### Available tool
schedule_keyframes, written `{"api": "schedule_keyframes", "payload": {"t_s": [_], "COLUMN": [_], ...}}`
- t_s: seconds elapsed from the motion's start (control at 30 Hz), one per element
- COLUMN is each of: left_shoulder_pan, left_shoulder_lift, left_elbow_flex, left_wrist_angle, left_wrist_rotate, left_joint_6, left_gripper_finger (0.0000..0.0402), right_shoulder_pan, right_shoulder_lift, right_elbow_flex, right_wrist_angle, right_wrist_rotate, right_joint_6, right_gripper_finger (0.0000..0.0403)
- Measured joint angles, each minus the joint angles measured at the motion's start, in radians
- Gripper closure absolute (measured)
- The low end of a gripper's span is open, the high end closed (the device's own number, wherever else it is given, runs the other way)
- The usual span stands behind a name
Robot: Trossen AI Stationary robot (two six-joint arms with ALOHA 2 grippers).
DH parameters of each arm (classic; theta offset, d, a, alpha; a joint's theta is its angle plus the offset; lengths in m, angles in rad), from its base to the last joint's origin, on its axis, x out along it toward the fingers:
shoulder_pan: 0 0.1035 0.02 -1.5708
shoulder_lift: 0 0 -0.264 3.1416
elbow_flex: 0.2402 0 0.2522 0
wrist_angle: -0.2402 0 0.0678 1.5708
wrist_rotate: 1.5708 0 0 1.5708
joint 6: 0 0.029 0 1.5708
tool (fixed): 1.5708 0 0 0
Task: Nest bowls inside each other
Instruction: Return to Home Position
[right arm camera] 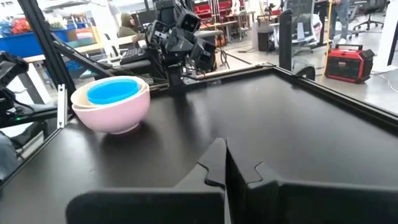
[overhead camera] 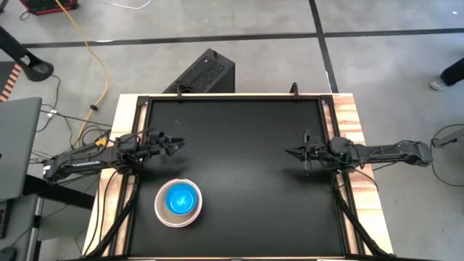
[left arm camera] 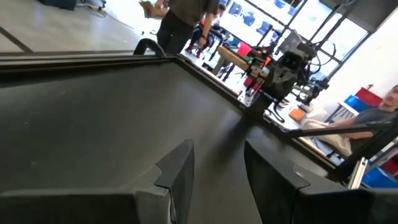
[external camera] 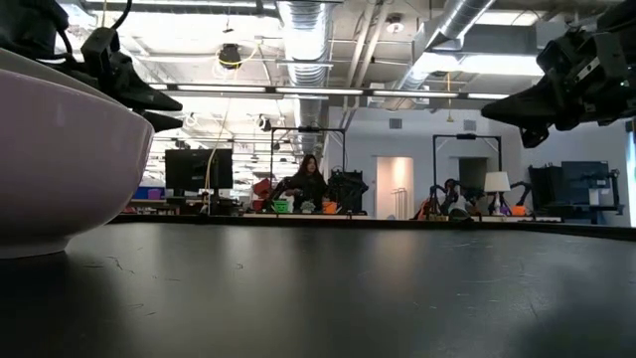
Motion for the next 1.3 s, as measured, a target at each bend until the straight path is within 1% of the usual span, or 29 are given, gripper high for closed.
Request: {"api": "schedule_keyframes", "payload": {"t_s": [0.47, 0.63, 0.83, 1.3], "left_shoulder_pan": [0.000, 0.000, 0.000, 0.000], "left_shoulder_lift": [0.000, 0.000, 0.001, 0.003], "left_elbow_flex": [0.000, 0.000, -0.001, -0.001], "left_wrist_angle": [-0.012, -0.052, -0.139, -0.139], "left_wrist_rotate": [-0.001, -0.001, 0.005, 0.004], "left_joint_6": [0.000, 0.000, 0.000, 0.000], "left_gripper_finger": [0.0272, 0.0272, 0.0272, 0.0272], "right_shoulder_pan": [0.000, 0.000, 0.000, 0.000], "right_shoulder_lift": [0.000, 0.000, 0.000, 0.000], "right_elbow_flex": [-0.001, -0.001, -0.001, -0.002], "right_wrist_angle": [0.000, 0.000, 0.000, 0.000], "right_wrist_rotate": [0.000, 0.000, 0.000, 0.000], "right_joint_6": [0.000, 0.000, 0.000, 0.000], "right_gripper_finger": [0.0389, 0.0388, 0.0388, 0.0388]}}
